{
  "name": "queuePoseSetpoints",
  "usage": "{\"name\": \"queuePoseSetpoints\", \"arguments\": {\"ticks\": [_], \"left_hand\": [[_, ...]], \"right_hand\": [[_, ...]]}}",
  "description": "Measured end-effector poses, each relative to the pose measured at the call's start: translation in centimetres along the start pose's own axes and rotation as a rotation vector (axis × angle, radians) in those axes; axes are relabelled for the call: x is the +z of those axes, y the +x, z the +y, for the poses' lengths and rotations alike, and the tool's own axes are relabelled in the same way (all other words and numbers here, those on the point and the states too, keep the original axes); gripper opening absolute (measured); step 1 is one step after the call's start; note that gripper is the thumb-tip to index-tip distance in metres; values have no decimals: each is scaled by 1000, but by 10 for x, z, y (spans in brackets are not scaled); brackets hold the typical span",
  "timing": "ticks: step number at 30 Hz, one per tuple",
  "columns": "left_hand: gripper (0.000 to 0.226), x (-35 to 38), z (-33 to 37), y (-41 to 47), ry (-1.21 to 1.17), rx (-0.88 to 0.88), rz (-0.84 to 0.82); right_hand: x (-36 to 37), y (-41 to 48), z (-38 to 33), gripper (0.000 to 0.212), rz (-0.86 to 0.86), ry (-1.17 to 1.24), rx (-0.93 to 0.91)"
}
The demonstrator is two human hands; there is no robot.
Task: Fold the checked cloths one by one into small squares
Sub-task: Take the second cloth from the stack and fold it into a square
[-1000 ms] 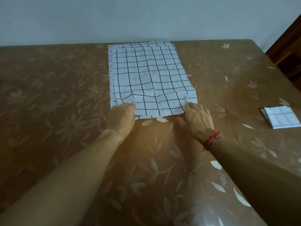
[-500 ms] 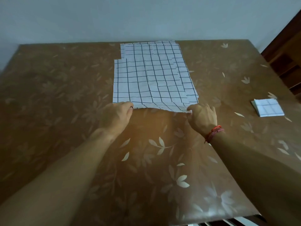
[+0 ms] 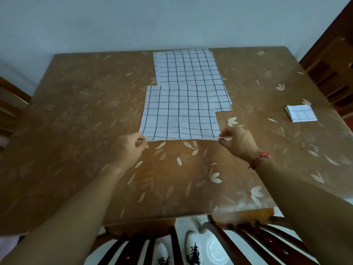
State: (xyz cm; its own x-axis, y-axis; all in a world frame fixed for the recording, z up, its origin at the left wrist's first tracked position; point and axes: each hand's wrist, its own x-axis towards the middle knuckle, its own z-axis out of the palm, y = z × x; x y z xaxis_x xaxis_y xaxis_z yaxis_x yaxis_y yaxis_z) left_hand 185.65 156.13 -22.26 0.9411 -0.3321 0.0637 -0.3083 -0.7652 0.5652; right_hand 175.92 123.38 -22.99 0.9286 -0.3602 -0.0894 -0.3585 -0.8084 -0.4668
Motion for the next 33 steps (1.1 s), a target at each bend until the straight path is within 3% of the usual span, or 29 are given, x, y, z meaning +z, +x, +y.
{"name": "queuePoseSetpoints", "arguments": {"ticks": [7, 23, 27, 30, 33], "left_hand": [[11, -19, -19, -46, -70, -58, -29], [15, -47, -28, -72, -210, -128, -78], [13, -45, -24, -61, -202, -142, -27], [11, -43, -23, -45, -249, -186, 5], [11, -40, -20, -26, -269, -193, 12]], "right_hand": [[-8, -42, -8, 8, -2, 61, 85], [-15, -61, -5, 16, -189, 85, 26], [-15, -55, -3, 22, -205, 271, 115], [-11, -51, 6, 39, -290, 429, 239], [-5, -48, 14, 24, -364, 443, 316]]}}
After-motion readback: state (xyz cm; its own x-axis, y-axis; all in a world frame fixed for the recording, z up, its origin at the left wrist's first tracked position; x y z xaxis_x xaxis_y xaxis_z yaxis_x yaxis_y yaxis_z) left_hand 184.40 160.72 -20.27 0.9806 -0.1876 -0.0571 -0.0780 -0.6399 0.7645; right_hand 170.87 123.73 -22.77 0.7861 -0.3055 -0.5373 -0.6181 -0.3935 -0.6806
